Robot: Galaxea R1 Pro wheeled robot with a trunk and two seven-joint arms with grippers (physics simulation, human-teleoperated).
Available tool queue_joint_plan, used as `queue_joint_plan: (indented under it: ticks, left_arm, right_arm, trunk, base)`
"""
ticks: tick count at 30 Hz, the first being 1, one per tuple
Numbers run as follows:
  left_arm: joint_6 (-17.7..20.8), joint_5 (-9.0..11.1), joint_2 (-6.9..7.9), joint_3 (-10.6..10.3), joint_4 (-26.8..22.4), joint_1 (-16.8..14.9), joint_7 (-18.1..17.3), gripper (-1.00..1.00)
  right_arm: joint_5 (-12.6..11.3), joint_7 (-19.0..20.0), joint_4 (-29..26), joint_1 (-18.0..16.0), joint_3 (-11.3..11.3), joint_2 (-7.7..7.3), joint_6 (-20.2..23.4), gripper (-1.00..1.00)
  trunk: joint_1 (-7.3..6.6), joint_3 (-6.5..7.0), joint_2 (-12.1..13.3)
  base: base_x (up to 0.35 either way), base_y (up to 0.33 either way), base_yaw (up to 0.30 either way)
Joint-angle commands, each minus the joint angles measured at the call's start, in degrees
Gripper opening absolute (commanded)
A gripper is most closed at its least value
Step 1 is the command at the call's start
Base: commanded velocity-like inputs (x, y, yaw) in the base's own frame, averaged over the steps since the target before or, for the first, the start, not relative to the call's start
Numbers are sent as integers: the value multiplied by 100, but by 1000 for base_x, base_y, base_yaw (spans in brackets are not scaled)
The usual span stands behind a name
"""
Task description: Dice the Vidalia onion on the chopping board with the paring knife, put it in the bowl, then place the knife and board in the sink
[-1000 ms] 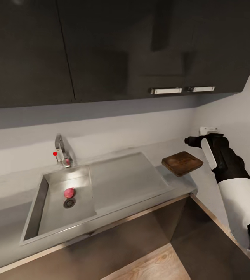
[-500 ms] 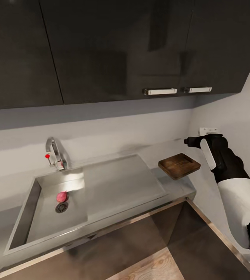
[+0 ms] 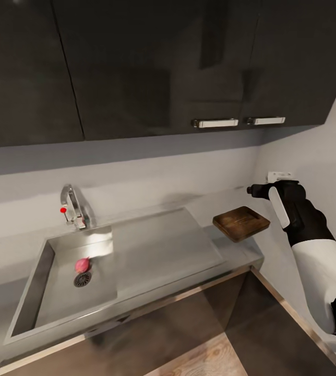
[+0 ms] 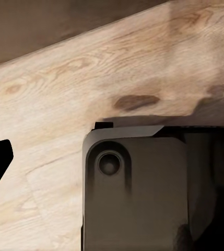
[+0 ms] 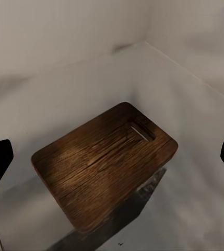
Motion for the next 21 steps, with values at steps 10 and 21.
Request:
queue_joint_plan:
  ticks: [10,21]
  left_arm:
    - [-18,5,0,2,3,-6,-5,100]
    - [-554,11,20,-25,-2,7,-20,100]
  right_arm:
    - [-61,-56,-4,-6,21,-7,15,100]
    - [-61,-49,3,1,21,-2,7,100]
  trunk:
    - [6,-13,-10]
    - [6,-13,-10]
  base:
    - [249,-67,0]
    - [99,-5,0]
